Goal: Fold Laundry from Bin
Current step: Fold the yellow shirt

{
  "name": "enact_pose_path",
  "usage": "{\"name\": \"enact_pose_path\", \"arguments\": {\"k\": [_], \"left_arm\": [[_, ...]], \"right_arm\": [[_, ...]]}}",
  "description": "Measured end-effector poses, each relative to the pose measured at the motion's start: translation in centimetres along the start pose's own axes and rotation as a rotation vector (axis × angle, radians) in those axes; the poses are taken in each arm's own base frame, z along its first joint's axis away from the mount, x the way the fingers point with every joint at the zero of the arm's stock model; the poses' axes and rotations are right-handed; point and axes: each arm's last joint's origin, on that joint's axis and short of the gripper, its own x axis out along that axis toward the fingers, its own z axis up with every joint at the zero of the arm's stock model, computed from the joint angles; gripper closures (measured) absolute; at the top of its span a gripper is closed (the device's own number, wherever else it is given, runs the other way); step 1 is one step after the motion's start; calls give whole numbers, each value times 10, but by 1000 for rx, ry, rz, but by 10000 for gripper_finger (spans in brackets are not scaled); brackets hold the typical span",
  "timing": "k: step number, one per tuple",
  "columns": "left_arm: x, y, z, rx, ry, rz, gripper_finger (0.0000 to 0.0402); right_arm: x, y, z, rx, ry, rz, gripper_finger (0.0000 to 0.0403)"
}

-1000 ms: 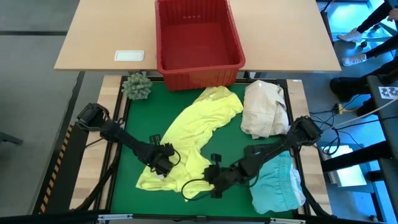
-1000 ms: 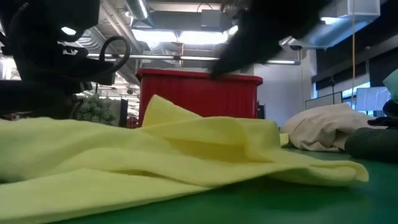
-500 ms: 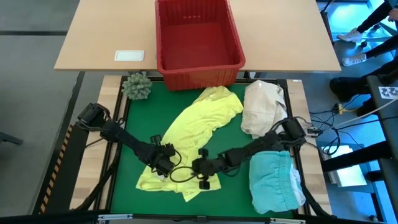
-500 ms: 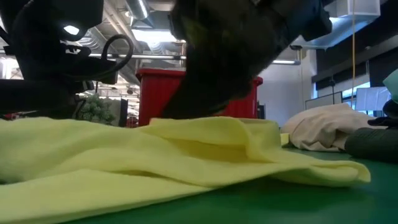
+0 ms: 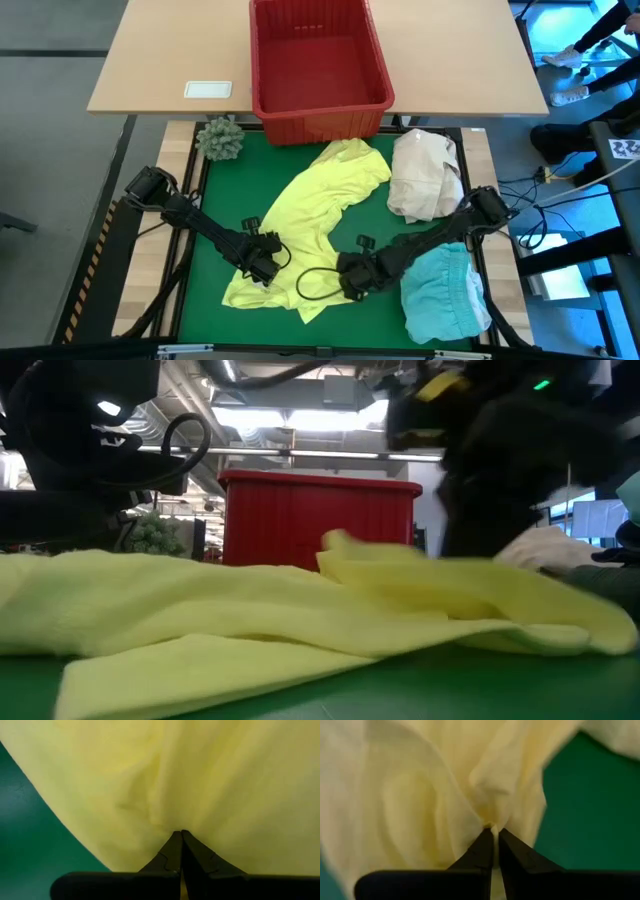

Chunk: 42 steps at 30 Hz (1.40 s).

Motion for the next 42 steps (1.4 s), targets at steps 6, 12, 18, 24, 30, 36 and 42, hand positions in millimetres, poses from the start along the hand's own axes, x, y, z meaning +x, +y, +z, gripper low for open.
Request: {"name": "enact_pose_path", "arguments": {"k": [6, 12, 18, 24, 30, 36, 42], "left_arm": [[0, 0, 0, 0, 2, 0, 399], [0, 0, 0, 1, 3, 0, 399], [0, 1, 0, 10, 15, -3, 399], [0, 1, -1, 32, 16, -4, 399], [0, 0, -1, 34, 17, -5, 399], [-1, 0, -2, 38, 15, -4, 399], [-1, 0, -2, 37, 16, -5, 399]], "right_arm": [[-17, 10, -23, 34, 78, -43, 375], [-27, 7, -28, 56, 89, -83, 375], [-53, -1, -18, 76, -43, -107, 375], [-64, 3, 2, 23, -220, -5, 375], [-56, -7, 7, 20, -183, -39, 375], [-57, -25, -13, 109, -14, -231, 375], [-66, -33, -29, 148, 92, -346, 375]]}}
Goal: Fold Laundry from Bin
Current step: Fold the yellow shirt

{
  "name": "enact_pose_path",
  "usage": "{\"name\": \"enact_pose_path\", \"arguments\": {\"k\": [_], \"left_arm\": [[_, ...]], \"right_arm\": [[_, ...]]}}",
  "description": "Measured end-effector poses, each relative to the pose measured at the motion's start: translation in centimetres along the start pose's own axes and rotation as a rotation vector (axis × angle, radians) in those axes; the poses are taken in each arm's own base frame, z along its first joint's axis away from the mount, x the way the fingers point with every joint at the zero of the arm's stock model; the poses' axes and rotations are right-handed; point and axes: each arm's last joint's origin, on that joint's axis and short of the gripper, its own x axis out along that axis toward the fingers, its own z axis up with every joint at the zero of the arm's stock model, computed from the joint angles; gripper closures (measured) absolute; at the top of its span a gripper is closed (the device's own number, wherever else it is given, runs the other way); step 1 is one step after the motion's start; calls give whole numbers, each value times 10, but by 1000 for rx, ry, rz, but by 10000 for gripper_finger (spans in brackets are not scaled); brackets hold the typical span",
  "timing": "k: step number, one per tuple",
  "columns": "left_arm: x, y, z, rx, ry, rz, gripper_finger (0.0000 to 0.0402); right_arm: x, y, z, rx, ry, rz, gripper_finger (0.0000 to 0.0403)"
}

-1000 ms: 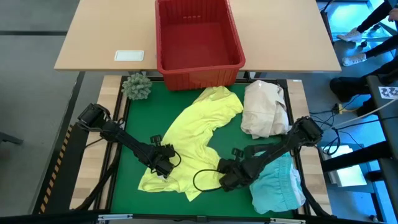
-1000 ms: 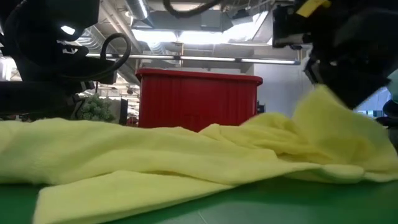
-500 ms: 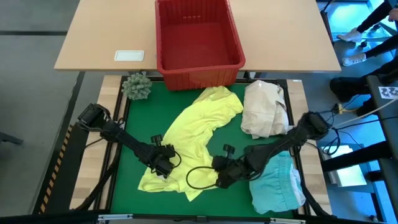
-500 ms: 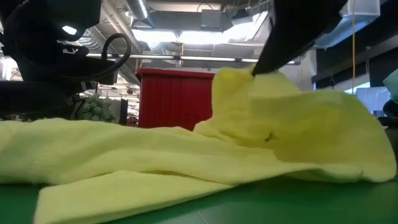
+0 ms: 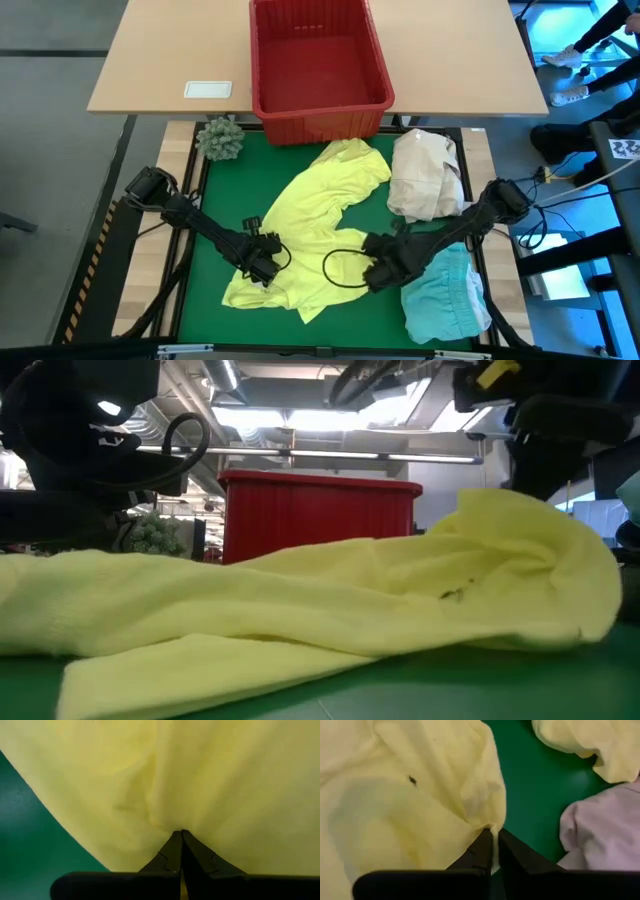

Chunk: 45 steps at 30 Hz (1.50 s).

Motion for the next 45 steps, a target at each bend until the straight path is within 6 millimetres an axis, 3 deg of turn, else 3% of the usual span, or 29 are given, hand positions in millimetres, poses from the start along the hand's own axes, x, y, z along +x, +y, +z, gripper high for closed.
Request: {"name": "enact_pose_path", "arguments": {"k": [7, 16, 21, 27, 34, 40, 45], "left_arm": [[0, 0, 0, -1, 0, 0, 399], [0, 0, 0, 0, 1, 0, 399], [0, 0, 0, 3, 0, -1, 399], [0, 1, -1, 29, 13, 5, 399], [0, 6, -7, 69, 66, 56, 399], [-1, 13, -14, 90, 131, 135, 399], [-2, 18, -19, 82, 184, 182, 399]], "right_arm": [[-19, -8, -6, -12, 4, 52, 358], [-27, -10, -12, -32, -7, 53, 251], [-29, 4, -1, -53, -135, 171, 221], [-34, 32, 17, -133, -319, 385, 227], [-17, 52, 16, -183, -289, 441, 233], [12, 70, 7, -240, -166, 435, 233], [28, 69, 1, -223, -90, 338, 233]]}}
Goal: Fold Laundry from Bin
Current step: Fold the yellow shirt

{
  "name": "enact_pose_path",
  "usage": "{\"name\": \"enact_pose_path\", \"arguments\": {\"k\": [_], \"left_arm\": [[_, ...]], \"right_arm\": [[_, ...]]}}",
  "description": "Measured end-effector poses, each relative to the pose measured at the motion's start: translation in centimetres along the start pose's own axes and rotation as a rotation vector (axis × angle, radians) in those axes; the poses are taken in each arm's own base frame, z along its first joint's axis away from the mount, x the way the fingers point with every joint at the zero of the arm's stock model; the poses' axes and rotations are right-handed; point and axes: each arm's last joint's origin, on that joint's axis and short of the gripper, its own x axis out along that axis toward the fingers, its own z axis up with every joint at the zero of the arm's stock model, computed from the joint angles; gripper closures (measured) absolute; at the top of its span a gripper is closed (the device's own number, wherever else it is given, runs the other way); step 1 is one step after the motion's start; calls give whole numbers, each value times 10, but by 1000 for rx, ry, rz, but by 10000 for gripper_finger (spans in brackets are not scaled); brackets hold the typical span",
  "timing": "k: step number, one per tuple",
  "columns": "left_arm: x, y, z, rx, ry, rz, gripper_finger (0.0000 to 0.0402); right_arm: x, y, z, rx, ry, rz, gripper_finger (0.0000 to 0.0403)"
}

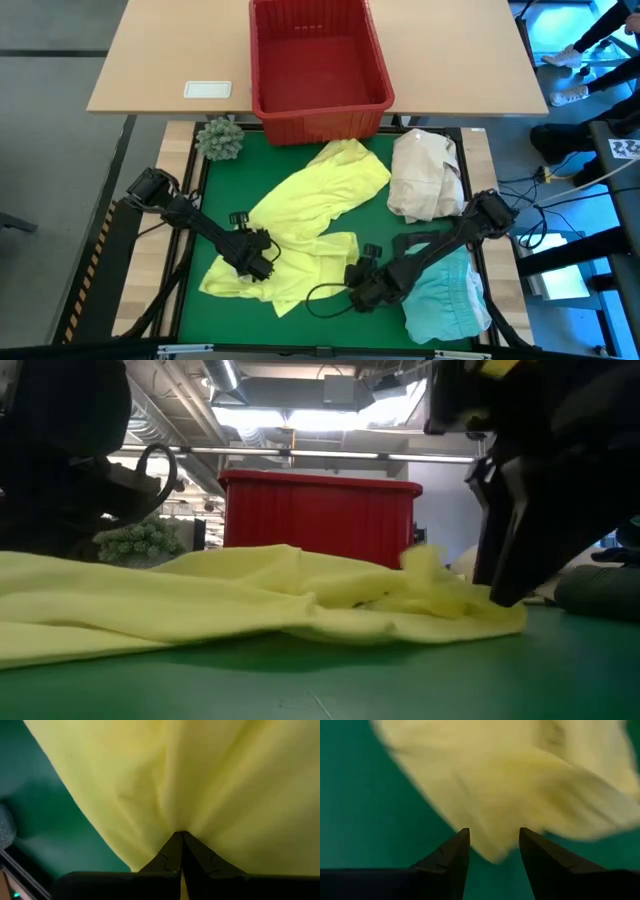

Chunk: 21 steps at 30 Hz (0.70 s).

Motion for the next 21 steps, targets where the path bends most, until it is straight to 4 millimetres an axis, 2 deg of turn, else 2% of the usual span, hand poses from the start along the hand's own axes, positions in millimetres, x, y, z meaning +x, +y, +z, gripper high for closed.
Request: {"name": "enact_pose_path", "arguments": {"k": [6, 9, 12, 16, 19, 21], "left_arm": [[0, 0, 0, 1, 6, -2, 399], [0, 0, 0, 1, -1, -5, 399], [0, 0, 1, -1, -10, -2, 399], [0, 1, 2, -5, -19, 4, 399], [0, 2, 4, -14, -23, 5, 399], [1, 3, 5, -21, -24, 4, 399]], "right_arm": [[-4, -16, -11, 70, 115, -146, 233], [-10, -18, -12, 84, 107, -162, 233], [-17, -11, 2, 72, -36, -64, 233], [-24, 9, 29, -74, -295, 147, 233], [-23, 22, 49, -179, -471, 328, 233], [-15, 26, 56, -212, -515, 399, 233]]}}
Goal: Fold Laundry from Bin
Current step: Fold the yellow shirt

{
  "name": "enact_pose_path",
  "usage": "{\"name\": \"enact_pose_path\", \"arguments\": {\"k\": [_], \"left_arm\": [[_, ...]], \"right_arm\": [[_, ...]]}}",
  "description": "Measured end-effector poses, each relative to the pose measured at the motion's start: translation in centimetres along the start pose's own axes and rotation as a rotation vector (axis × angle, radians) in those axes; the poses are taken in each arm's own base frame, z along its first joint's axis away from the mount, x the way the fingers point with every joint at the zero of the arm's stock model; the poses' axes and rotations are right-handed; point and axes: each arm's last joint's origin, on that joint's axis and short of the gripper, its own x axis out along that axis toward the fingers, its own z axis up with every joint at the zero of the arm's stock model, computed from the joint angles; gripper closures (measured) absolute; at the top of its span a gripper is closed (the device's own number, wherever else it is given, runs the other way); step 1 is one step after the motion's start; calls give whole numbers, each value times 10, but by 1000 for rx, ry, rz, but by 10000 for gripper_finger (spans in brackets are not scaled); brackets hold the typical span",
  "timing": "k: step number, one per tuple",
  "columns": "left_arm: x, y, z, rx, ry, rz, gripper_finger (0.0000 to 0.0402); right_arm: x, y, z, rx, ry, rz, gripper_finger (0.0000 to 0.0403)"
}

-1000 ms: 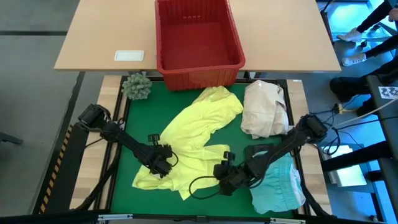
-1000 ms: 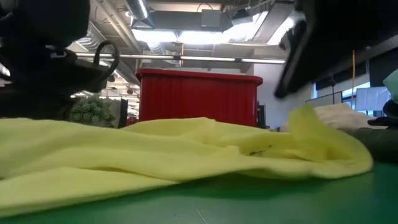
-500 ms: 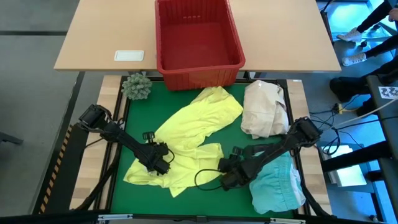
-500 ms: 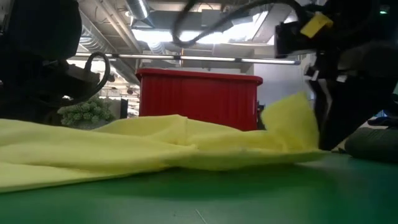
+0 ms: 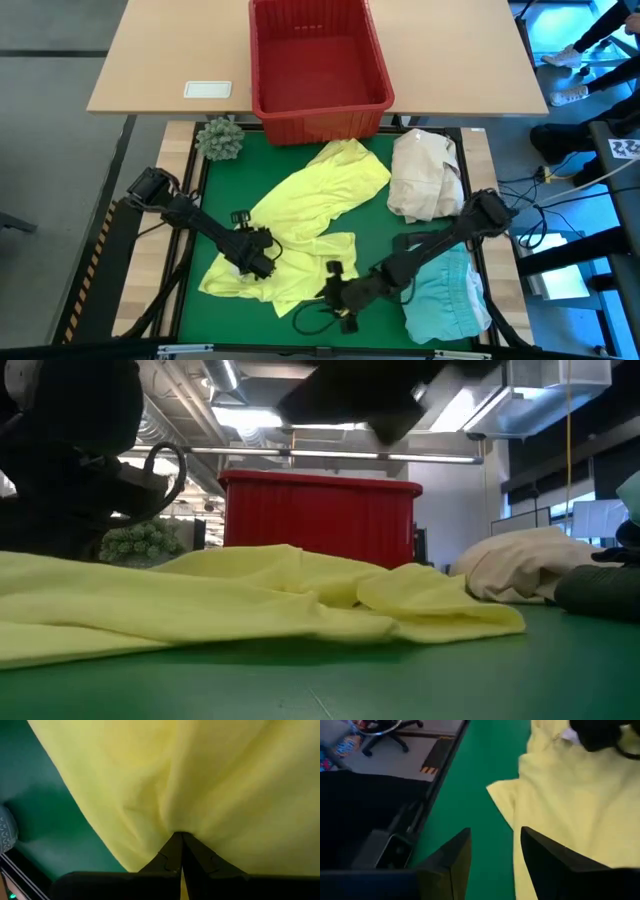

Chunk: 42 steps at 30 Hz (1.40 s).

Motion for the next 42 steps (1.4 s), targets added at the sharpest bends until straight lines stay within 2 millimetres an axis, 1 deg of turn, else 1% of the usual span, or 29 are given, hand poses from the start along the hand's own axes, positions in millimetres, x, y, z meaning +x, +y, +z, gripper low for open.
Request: {"name": "enact_pose_path", "arguments": {"k": [5, 8, 10, 13, 17, 22, 27, 29, 34, 38, 42], "left_arm": [[1, 1, 4, -20, -17, -10, 399], [2, 1, 7, -20, -37, -23, 399], [3, 1, 11, -28, -54, -27, 399], [5, 5, 16, -43, -70, -22, 399], [9, 11, 23, -81, -81, -11, 399], [14, 19, 32, -115, -95, -15, 399], [17, 23, 40, -154, -118, -35, 399], [17, 22, 42, -161, -127, -44, 399], [17, 21, 43, -174, -137, -59, 399], [17, 20, 43, -178, -136, -63, 399], [17, 20, 43, -179, -137, -66, 399]], "right_arm": [[32, -20, -16, 5, 27, 31, 233], [45, -25, -21, -19, 10, 69, 233], [51, -24, -18, -55, -5, 90, 233], [59, -19, -4, -129, -32, 106, 233], [73, -14, 9, -205, -3, 131, 233], [92, -11, 15, -255, 50, 126, 233], [112, -10, 9, -262, 102, 108, 233], [116, -12, 9, -262, 104, 70, 233], [117, -24, 12, -218, 106, -27, 233], [117, -30, 14, -210, 109, -26, 233], [117, -28, 14, -220, 110, 6, 233]]}}
